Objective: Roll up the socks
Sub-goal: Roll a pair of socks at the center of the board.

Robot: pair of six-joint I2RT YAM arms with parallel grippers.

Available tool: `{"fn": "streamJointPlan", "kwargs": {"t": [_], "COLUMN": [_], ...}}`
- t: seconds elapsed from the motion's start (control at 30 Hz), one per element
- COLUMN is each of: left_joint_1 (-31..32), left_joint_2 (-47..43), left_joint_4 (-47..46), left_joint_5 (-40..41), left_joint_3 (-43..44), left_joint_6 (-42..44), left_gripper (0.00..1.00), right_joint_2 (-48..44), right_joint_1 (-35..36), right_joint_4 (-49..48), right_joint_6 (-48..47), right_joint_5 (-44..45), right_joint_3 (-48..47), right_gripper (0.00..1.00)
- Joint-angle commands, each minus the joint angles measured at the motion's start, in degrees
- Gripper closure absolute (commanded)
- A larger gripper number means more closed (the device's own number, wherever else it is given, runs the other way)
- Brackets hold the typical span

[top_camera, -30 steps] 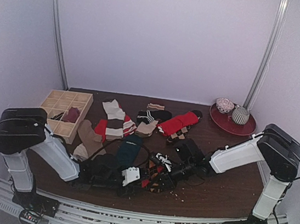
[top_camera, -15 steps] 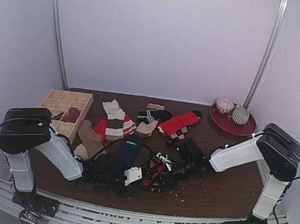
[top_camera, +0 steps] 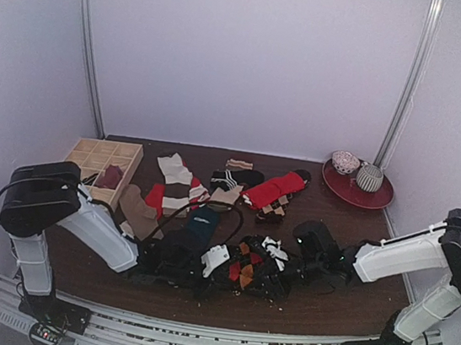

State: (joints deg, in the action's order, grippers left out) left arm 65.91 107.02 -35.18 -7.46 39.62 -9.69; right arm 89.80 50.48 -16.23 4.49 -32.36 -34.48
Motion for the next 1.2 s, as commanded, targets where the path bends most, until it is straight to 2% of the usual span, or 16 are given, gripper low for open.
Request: {"fn": "streamJointPlan", "kwargs": {"t": [0.0,0.1,0.23,0.53,0.73,0.9,1.0,1.07,1.17], "left_joint_1": [-0.7,-1.0,-1.4,-2.1,-2.2,-2.3,-2.3,-2.3,-2.3], "left_joint_2": [4.2,4.7,5.3,5.7,6.5,7.3,7.5,7.3,6.9], "left_joint_4": [16.3,18.2,20.5,21.3,20.4,20.3,20.2,19.9,19.6], "left_joint_5": [-3.5,-5.6,-6.9,-8.8,-9.7,-10.1,-10.2,-10.2,-9.9], "left_joint_3": [-0.3,-0.3,0.2,0.2,-0.1,0.0,-0.2,-0.5,-0.8], "left_joint_6": [-8.4,-9.7,-9.8,-9.0,-8.7,-8.5,-8.3,-8.3,-8.0], "left_gripper": [1.00,1.00,1.00,1.00,1.00,1.00,1.00,1.00,1.00], "right_joint_2": [-8.8,-11.8,-11.2,-3.3,-0.7,1.1,2.9,4.3,5.8], "right_joint_1": [5.3,11.8,17.6,18.6,18.6,18.6,18.2,17.7,16.3], "right_joint_4": [-8.9,-12.4,-15.8,-16.0,-15.6,-16.4,-15.3,-13.2,-9.7], "right_joint_6": [-9.8,-18.8,-24.3,-27.4,-25.4,-24.9,-24.2,-22.9,-20.4], "right_joint_5": [14.6,24.7,35.7,39.4,39.5,40.0,40.5,40.0,38.1], "right_joint_3": [6.8,10.0,11.4,8.8,7.5,6.6,5.3,4.0,2.7], "right_gripper": [0.36,0.32,0.30,0.30,0.43,0.44,0.48,0.56,0.74]}}
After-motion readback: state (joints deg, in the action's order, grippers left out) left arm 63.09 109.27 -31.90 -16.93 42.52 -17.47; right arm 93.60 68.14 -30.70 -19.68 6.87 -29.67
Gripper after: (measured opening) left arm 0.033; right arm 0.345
